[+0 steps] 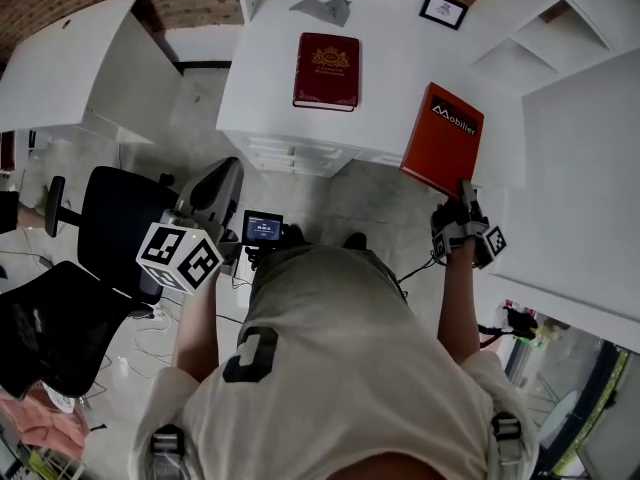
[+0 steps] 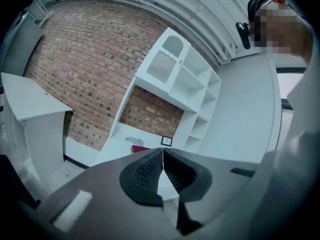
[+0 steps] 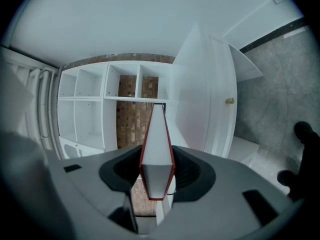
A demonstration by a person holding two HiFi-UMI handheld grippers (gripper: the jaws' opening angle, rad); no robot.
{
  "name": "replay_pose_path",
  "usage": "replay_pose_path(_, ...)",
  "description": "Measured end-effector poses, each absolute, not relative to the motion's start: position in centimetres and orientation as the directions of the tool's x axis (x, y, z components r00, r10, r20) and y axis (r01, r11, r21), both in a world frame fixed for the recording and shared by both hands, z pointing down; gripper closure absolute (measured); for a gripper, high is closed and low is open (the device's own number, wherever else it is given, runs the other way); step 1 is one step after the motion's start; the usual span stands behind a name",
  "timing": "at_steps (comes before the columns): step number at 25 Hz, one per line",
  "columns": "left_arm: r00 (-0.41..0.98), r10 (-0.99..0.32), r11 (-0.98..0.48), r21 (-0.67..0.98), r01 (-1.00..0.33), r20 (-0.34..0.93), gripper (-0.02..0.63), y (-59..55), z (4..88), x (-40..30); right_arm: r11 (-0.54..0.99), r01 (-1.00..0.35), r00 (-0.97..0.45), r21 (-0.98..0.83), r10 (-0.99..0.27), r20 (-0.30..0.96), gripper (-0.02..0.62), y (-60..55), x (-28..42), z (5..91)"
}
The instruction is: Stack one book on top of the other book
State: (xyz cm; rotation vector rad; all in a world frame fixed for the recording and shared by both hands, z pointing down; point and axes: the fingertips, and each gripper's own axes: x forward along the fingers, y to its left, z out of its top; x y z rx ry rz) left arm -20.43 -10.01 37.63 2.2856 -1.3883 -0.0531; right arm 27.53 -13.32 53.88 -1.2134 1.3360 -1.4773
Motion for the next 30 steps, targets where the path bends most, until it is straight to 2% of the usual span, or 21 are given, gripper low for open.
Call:
replay_pose_path(16,0.509,-0.839,-0.393,0.433,-0.811,0.194,0.6,-10.4,38.2,-22.4,-0.113,-0.041,-0.216,-0.993,-0.969,0.119,0.433,-12.5,25.7,52.3)
replay_pose_path(30,0.419,-0.887,-0.33,0.37,-0.869,0.192,0.6,-14.1,35.5,-16.4,-0.067,0.049,-0.35,-0.997,-0.936,0.046,0.433,-22.1,27.2,52.9)
